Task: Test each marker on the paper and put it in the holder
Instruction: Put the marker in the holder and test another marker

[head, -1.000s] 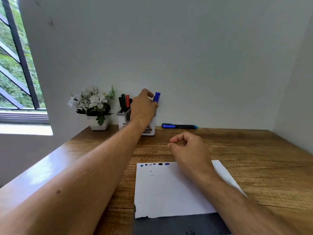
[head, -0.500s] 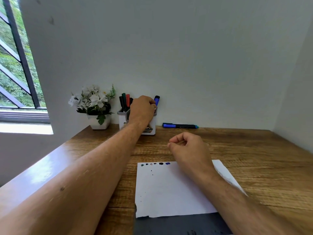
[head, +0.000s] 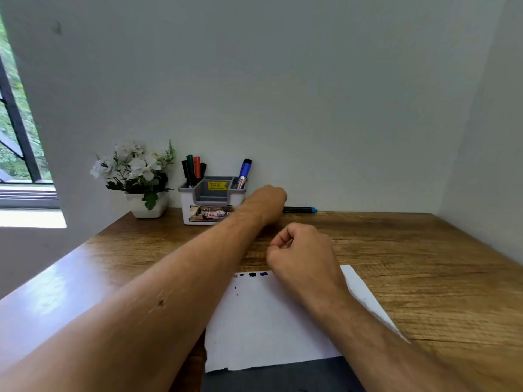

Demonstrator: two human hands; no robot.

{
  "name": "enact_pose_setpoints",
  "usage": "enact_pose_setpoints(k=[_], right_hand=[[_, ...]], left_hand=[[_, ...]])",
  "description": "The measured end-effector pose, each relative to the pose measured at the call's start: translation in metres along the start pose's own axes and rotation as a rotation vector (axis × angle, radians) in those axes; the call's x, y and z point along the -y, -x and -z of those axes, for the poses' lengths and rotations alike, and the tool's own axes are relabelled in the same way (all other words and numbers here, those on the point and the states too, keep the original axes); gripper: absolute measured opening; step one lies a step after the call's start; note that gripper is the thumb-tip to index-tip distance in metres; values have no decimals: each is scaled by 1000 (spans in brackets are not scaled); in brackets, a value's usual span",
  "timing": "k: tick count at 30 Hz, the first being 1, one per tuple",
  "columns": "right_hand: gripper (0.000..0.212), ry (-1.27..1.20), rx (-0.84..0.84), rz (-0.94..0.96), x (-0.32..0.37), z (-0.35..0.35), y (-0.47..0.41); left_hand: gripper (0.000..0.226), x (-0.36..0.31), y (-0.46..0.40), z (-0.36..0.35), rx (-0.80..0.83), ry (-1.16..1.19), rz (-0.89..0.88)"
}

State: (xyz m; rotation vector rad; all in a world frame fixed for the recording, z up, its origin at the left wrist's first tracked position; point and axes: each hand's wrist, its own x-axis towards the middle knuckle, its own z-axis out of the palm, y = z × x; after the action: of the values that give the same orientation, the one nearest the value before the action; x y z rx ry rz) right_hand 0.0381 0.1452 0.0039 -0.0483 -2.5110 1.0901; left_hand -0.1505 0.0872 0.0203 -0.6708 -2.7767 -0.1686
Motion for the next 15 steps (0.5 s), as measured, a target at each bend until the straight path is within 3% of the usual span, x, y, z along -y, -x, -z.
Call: enact_pose_setpoints(k=[15], right_hand=[[9, 19, 20, -1, 5, 2, 1]], left_hand=[[29, 9, -13, -8, 79, -169, -24]])
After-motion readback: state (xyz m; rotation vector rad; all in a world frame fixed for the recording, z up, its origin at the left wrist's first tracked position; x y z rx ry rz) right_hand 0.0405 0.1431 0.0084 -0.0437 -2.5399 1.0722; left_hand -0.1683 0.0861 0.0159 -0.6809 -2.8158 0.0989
